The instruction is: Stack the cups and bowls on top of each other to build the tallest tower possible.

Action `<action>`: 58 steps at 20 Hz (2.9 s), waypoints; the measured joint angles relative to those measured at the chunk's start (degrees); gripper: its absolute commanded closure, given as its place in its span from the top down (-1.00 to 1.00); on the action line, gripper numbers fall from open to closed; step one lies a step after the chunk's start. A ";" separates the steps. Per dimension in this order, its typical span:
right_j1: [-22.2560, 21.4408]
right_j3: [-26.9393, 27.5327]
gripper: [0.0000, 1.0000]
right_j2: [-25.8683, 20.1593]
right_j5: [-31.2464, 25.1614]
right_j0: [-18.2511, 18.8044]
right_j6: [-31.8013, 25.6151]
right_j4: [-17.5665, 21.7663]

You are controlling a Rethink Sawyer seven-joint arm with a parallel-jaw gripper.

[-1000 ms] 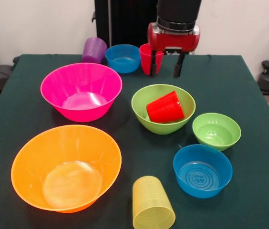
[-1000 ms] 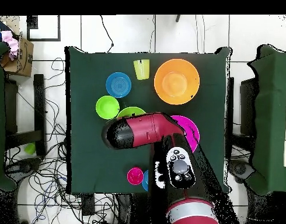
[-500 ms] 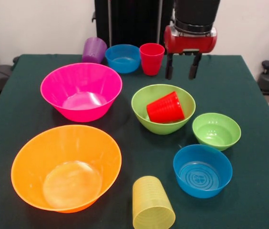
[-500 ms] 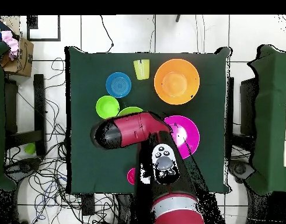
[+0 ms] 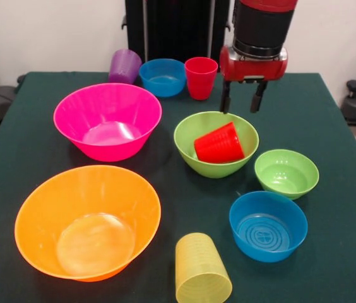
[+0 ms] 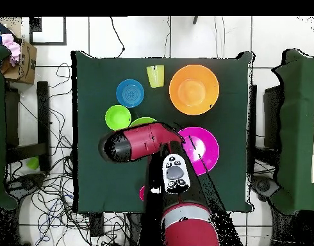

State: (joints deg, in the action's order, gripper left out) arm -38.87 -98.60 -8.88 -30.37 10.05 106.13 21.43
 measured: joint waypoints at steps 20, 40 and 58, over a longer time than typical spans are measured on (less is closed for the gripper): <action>4.89 6.60 1.00 4.59 0.02 -0.99 0.00 0.00; 14.85 13.44 1.00 7.32 5.04 -3.70 0.00 -0.05; 9.57 7.95 1.00 3.71 5.04 0.70 0.00 -0.27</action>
State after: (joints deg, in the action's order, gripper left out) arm -29.30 -90.65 -5.17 -25.33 10.76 106.13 21.16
